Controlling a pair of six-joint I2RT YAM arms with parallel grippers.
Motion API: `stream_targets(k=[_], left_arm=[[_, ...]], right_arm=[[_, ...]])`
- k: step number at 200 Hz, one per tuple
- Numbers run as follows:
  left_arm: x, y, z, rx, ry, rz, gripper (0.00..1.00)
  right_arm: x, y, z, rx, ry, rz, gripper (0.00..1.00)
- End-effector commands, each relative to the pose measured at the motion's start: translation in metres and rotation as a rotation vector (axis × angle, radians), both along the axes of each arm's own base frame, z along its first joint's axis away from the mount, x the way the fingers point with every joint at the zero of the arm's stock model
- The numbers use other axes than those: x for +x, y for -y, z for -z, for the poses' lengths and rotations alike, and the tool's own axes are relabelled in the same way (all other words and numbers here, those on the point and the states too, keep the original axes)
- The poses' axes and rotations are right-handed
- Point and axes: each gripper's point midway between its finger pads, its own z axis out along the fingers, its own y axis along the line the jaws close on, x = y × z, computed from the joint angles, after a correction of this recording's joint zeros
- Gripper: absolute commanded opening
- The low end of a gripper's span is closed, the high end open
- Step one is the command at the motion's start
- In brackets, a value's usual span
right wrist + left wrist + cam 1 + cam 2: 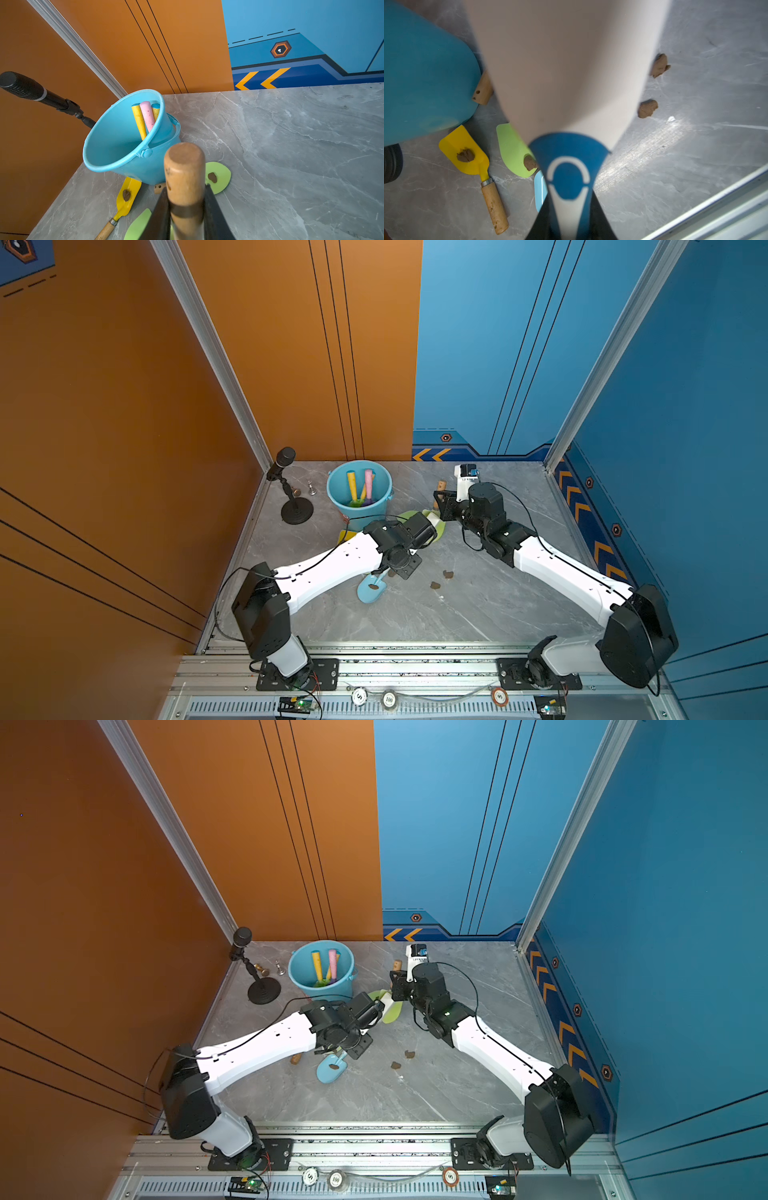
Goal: Brush the soil off the hand trowel and place it into the bucket
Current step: Brush off the soil from the hand trowel.
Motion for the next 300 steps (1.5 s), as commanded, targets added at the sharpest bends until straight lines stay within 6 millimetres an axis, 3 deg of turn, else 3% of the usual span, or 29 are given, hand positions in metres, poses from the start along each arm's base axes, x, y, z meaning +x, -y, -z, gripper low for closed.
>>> stream_targets(k=[1,28,47,83,110,129,152,168,197,227,265,300], left_arm=[[-0.006,-0.003,0.029,0.083,-0.061,0.036,0.00],[-0.030,-0.004,0.051,0.076,-0.129,0.034,0.00],[-0.052,-0.001,0.044,0.027,-0.160,0.056,0.00],[-0.063,-0.003,-0.029,-0.295,-0.193,0.012,0.00],[-0.063,-0.017,-0.085,-0.630,-0.317,-0.049,0.00],[-0.073,-0.018,-0.114,-0.814,-0.430,-0.030,0.00],[-0.095,-0.011,-0.147,-0.951,-0.511,0.089,0.00],[-0.108,-0.009,-0.171,-1.019,-0.525,0.171,0.00],[-0.122,-0.012,-0.203,-1.106,-0.522,0.263,0.00],[-0.127,-0.019,-0.223,-1.165,-0.516,0.302,0.00],[-0.145,-0.022,-0.244,-1.216,-0.517,0.407,0.00],[-0.154,-0.018,-0.236,-1.208,-0.564,0.434,0.00]], right_arm=[[-0.006,-0.001,-0.039,0.025,0.075,-0.032,0.19],[-0.005,0.008,-0.053,0.032,0.106,-0.035,0.18],[-0.002,0.015,-0.063,0.054,0.123,-0.052,0.18],[-0.011,0.006,-0.082,0.004,0.227,-0.194,0.18],[-0.040,-0.011,-0.108,0.028,0.389,-0.415,0.20],[-0.063,-0.014,-0.144,0.127,0.472,-0.563,0.21],[-0.115,-0.022,-0.191,0.235,0.583,-0.811,0.21],[-0.154,-0.027,-0.207,0.215,0.664,-0.944,0.21],[-0.201,-0.034,-0.212,0.110,0.719,-1.122,0.17],[-0.225,-0.028,-0.214,0.074,0.750,-1.208,0.13],[-0.225,-0.032,-0.218,0.080,0.760,-1.239,0.11],[-0.220,-0.043,-0.226,0.092,0.774,-1.278,0.11]])
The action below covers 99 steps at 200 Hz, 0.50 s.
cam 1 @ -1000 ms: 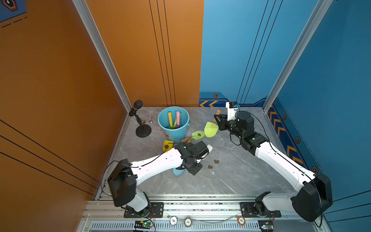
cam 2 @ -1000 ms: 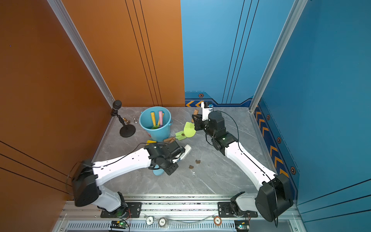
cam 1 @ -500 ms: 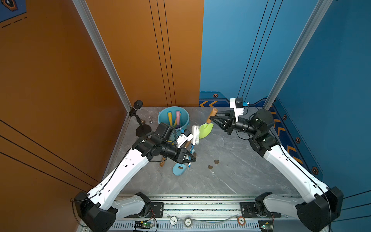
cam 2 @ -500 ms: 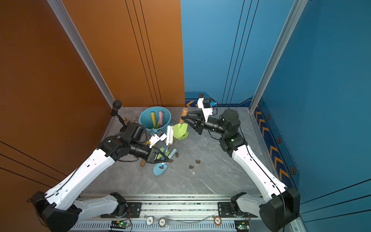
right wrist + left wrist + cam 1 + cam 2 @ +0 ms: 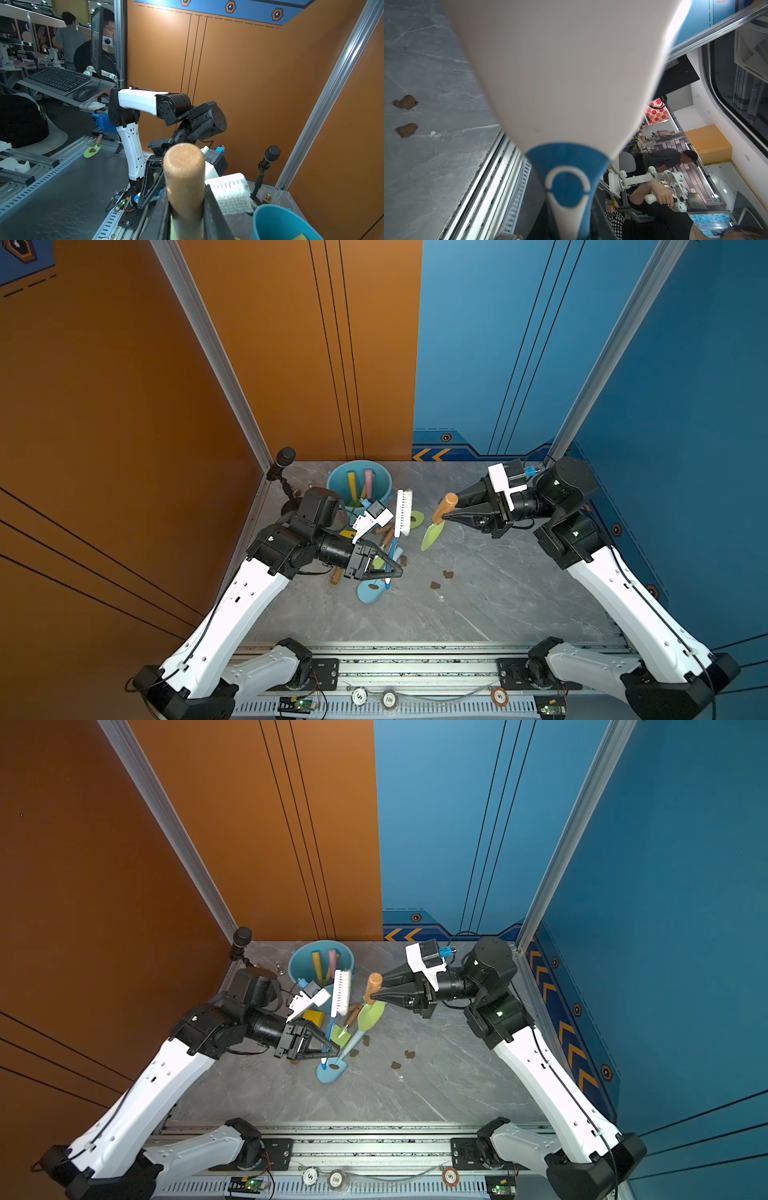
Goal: Brush the soil off the hand trowel and place it into the bucket
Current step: Brush off the soil from the hand trowel.
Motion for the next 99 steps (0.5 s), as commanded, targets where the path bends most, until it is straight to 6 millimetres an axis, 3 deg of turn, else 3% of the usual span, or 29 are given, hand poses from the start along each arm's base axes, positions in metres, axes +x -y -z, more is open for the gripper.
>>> stream_targets(k=[1,41,63,81,99], left_arm=[[-0.018,0.001,-0.011,-0.060,0.031,0.082,0.00],[-0.034,0.010,0.017,-0.028,-0.032,0.168,0.00],[-0.041,0.015,0.052,0.026,-0.084,0.209,0.00],[-0.039,0.016,0.082,0.074,-0.127,0.213,0.00],[-0.032,0.013,0.087,0.086,-0.113,0.183,0.00]], right_arm=[[-0.007,-0.004,-0.012,0.008,0.046,-0.055,0.11],[-0.005,-0.014,-0.021,0.015,0.063,-0.097,0.11],[-0.007,-0.017,-0.027,0.024,0.080,-0.114,0.11],[-0.009,-0.017,-0.031,0.032,0.093,-0.116,0.11],[-0.010,-0.016,-0.034,0.034,0.098,-0.116,0.11]])
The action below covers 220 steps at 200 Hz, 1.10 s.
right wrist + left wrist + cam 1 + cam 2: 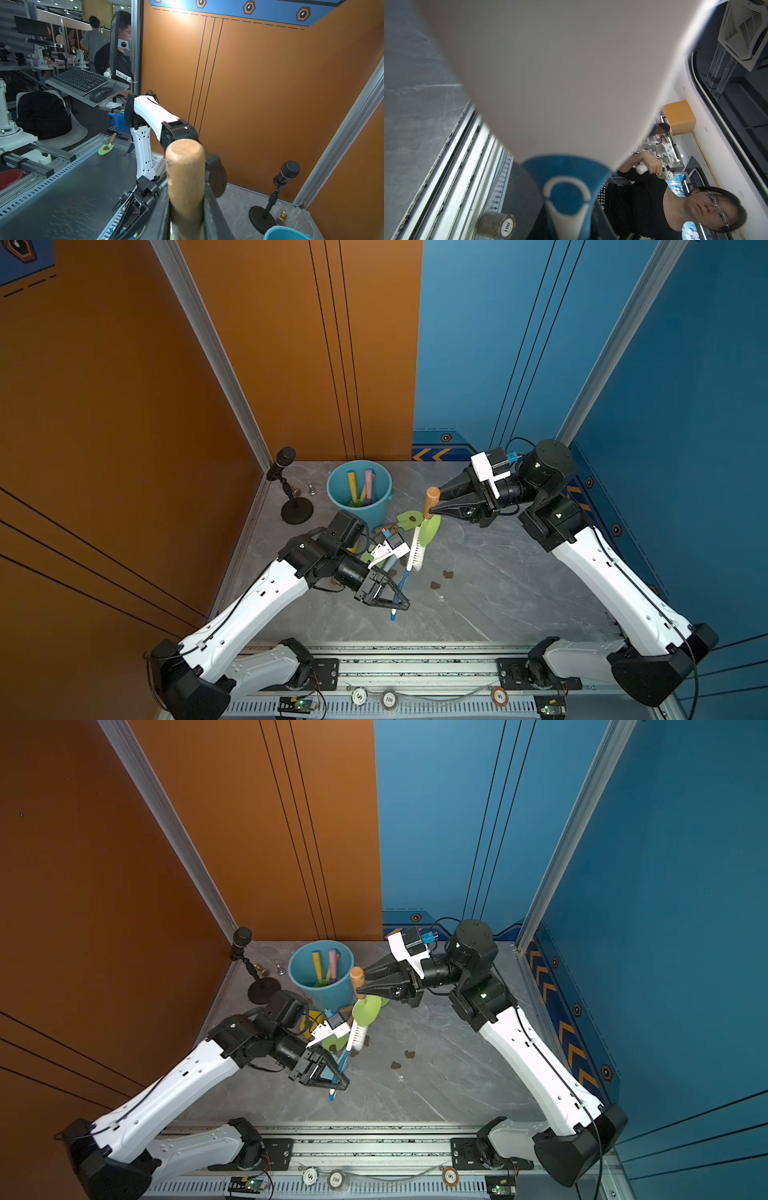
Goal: Brush the soil off the hand trowel and place it into the bucket
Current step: Brush off the soil from the hand trowel.
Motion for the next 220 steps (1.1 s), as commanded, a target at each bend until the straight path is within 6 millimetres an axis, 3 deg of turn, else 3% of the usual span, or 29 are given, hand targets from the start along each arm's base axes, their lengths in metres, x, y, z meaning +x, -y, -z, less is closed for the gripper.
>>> stream_targets(k=[1,12,30,51,85,114,152,155,168,182,195,200,220], left_arm=[[0.005,-0.002,0.007,-0.014,0.053,-0.002,0.00],[0.012,-0.008,-0.003,-0.030,0.082,-0.047,0.00],[0.024,-0.022,-0.035,-0.095,0.154,-0.135,0.00],[0.018,-0.027,-0.064,-0.150,0.237,-0.143,0.00],[0.007,-0.020,-0.072,-0.171,0.234,-0.083,0.00],[-0.004,-0.008,-0.051,-0.127,0.213,-0.015,0.00],[-0.020,0.008,0.016,0.018,0.081,0.096,0.00],[-0.021,0.008,0.028,0.043,0.047,0.094,0.00],[-0.014,0.011,0.037,0.068,0.030,0.084,0.00],[0.002,0.009,0.042,0.129,0.110,0.010,0.00],[0.032,-0.003,0.053,0.247,0.155,-0.154,0.00],[0.049,-0.008,0.046,0.273,0.183,-0.235,0.00],[0.101,-0.060,0.057,0.478,0.238,-0.581,0.00]], right_arm=[[-0.008,0.003,-0.017,0.034,0.063,-0.015,0.11],[-0.010,0.004,-0.018,0.033,0.062,-0.018,0.11],[-0.011,0.004,-0.017,0.030,0.058,-0.021,0.11],[-0.012,0.001,-0.014,0.023,0.051,-0.036,0.11],[-0.012,-0.008,-0.013,0.009,0.034,-0.077,0.11],[-0.006,-0.017,-0.010,-0.004,0.011,-0.090,0.11],[0.003,-0.021,-0.019,0.011,0.019,-0.061,0.10],[0.006,-0.022,-0.019,0.013,0.018,-0.053,0.11],[0.021,-0.027,-0.023,0.029,0.004,0.025,0.11],[0.044,-0.033,-0.026,0.053,-0.020,0.125,0.12],[0.074,-0.038,-0.027,0.078,-0.063,0.253,0.11],[0.085,-0.040,-0.027,0.086,-0.077,0.301,0.12],[0.134,-0.047,-0.025,0.121,-0.123,0.497,0.14]])
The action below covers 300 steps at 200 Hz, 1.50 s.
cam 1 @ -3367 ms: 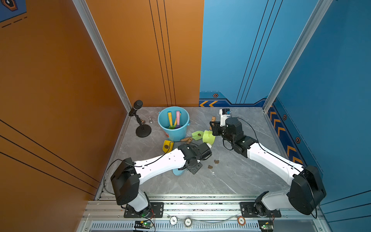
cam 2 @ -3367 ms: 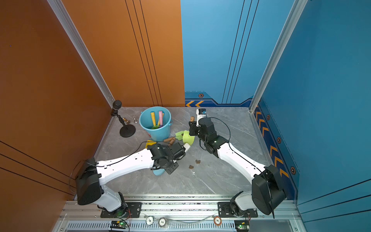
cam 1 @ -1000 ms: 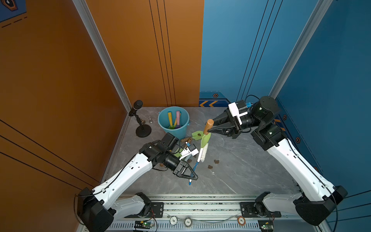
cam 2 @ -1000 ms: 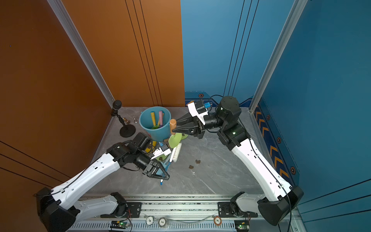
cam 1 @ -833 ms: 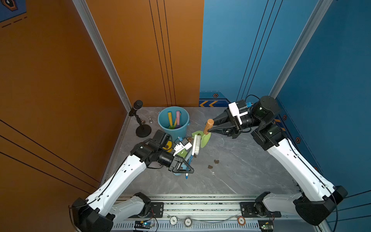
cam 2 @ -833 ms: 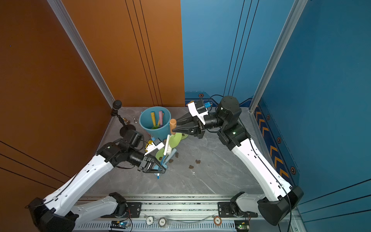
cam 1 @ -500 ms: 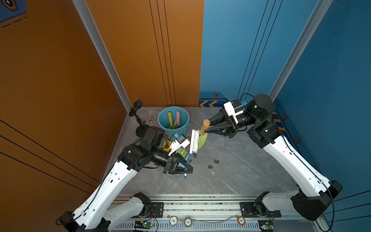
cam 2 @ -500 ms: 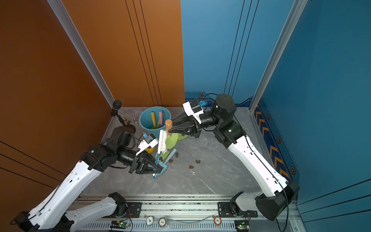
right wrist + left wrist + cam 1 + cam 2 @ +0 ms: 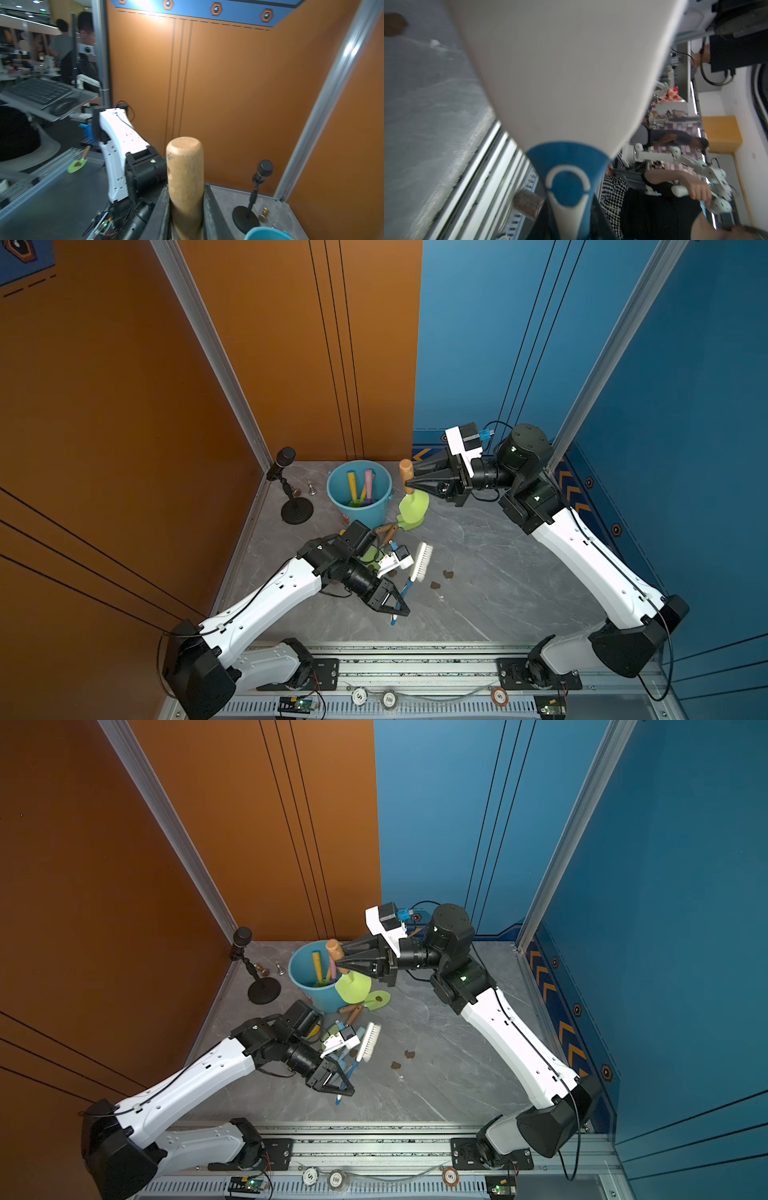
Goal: Brush the soil off the hand trowel and place it into the bucket
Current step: Brush off the soil from the hand trowel, then place the hand trowel in the bucket.
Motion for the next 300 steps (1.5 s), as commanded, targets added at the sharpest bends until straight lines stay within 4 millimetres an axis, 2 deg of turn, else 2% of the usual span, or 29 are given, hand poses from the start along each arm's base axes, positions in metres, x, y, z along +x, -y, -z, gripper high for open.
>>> stream_targets(k=[1,25,34,37,59,83,85,88,90,94,99,113,140,171,185,192,214,225,242,275,284,297,300], left_arm=[[0.065,-0.052,0.000,0.214,0.179,-0.393,0.00],[0.093,-0.110,-0.011,0.328,0.327,-0.671,0.00],[0.098,-0.128,-0.021,0.346,0.382,-0.753,0.00],[0.100,-0.134,-0.024,0.353,0.400,-0.779,0.00],[0.107,-0.162,-0.045,0.378,0.515,-0.898,0.00],[0.108,-0.170,-0.051,0.359,0.570,-0.943,0.00],[0.108,-0.171,-0.051,0.359,0.572,-0.944,0.00],[0.108,-0.171,-0.051,0.358,0.573,-0.948,0.00],[0.108,-0.171,-0.051,0.357,0.574,-0.950,0.00],[0.108,-0.172,-0.052,0.351,0.578,-0.955,0.00],[0.107,-0.172,-0.041,0.367,0.563,-0.950,0.00],[0.106,-0.173,-0.034,0.376,0.552,-0.946,0.00],[0.104,-0.173,-0.027,0.375,0.543,-0.945,0.00],[0.107,-0.172,-0.023,0.375,0.539,-0.940,0.00],[0.109,-0.171,-0.022,0.372,0.539,-0.936,0.00],[0.109,-0.170,-0.022,0.369,0.541,-0.934,0.00],[0.111,-0.168,-0.020,0.366,0.535,-0.923,0.00],[0.111,-0.167,-0.020,0.364,0.530,-0.917,0.00],[0.111,-0.165,-0.020,0.358,0.527,-0.912,0.00],[0.108,-0.164,-0.018,0.348,0.520,-0.902,0.00],[0.107,-0.162,-0.015,0.346,0.509,-0.894,0.00],[0.107,-0.162,-0.011,0.349,0.500,-0.890,0.00],[0.107,-0.162,-0.010,0.352,0.497,-0.889,0.00]], right_arm=[[0.066,-0.005,-0.014,0.085,-0.044,0.302,0.14],[0.120,-0.018,-0.007,0.139,-0.076,0.505,0.13],[0.140,-0.028,0.007,0.133,-0.095,0.564,0.14],[0.143,-0.030,0.000,0.148,-0.083,0.575,0.14],[0.179,-0.057,0.021,0.152,-0.098,0.649,0.14],[0.217,-0.084,0.055,0.147,-0.122,0.711,0.13],[0.211,-0.095,0.059,0.141,-0.125,0.696,0.13],[0.210,-0.100,0.059,0.143,-0.124,0.690,0.13],[0.215,-0.107,0.072,0.126,-0.133,0.694,0.13],[0.221,-0.113,0.085,0.110,-0.138,0.701,0.13],[0.225,-0.120,0.095,0.098,-0.139,0.709,0.13],[0.237,-0.134,0.124,0.061,-0.135,0.739,0.13],[0.257,-0.147,0.174,0.016,-0.170,0.772,0.14],[0.266,-0.153,0.212,-0.040,-0.248,0.761,0.19],[0.262,-0.157,0.223,-0.074,-0.269,0.741,0.24],[0.261,-0.158,0.230,-0.086,-0.278,0.736,0.32],[0.261,-0.158,0.238,-0.103,-0.310,0.729,0.39],[0.260,-0.157,0.236,-0.103,-0.319,0.729,0.48],[0.258,-0.154,0.228,-0.094,-0.329,0.733,0.48],[0.245,-0.134,0.190,-0.077,-0.318,0.801,0.49],[0.235,-0.126,0.177,-0.071,-0.320,0.805,0.51],[0.218,-0.116,0.173,-0.075,-0.328,0.799,0.52],[0.210,-0.109,0.155,-0.046,-0.319,0.798,0.51]])
